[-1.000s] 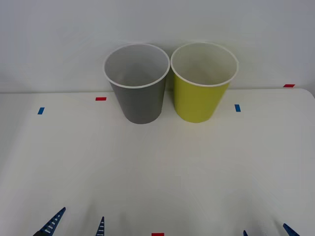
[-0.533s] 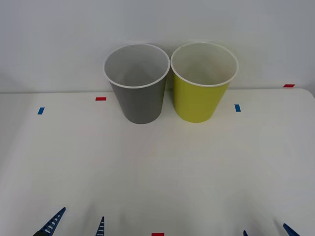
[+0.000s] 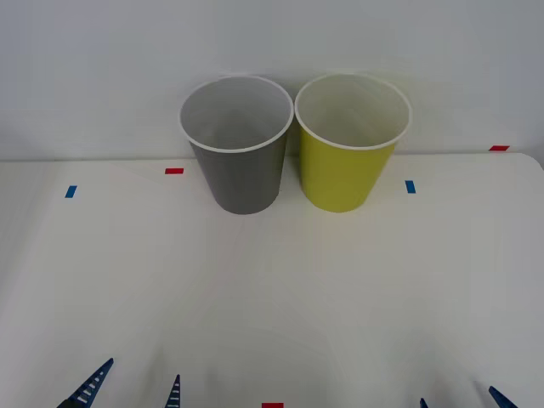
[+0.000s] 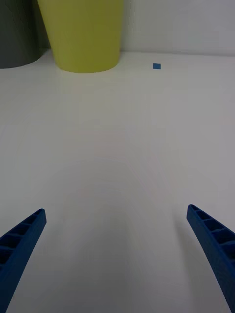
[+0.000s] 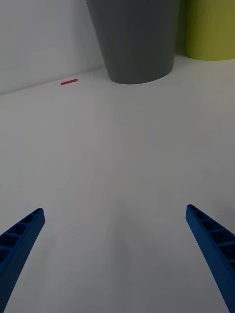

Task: Put cans in the gray bin and PET bottles in the light green bin.

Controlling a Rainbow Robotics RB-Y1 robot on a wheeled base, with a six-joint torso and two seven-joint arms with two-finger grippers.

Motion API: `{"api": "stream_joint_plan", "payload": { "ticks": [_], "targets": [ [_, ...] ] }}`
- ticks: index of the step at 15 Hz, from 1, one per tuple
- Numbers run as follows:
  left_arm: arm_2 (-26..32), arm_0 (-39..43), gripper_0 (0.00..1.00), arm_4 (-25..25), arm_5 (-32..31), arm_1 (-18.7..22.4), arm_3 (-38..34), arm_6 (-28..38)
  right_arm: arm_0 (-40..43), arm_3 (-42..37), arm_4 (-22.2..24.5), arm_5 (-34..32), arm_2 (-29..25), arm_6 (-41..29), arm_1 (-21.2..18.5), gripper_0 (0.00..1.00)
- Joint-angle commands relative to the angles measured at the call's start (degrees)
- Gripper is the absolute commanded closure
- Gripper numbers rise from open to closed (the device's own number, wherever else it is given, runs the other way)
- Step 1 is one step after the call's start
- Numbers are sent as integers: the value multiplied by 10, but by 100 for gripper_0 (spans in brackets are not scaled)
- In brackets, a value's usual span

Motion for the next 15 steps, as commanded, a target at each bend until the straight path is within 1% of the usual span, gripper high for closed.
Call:
{"api": "stream_joint_plan", "payload": {
  "ticks": [1,15],
  "targets": [
    [0,0,0,0,0,0,0,0,0,0,0,0,0,0,0,0],
    [0,0,0,0,0,0,0,0,0,0,0,0,0,0,0,0]
  ]
}}
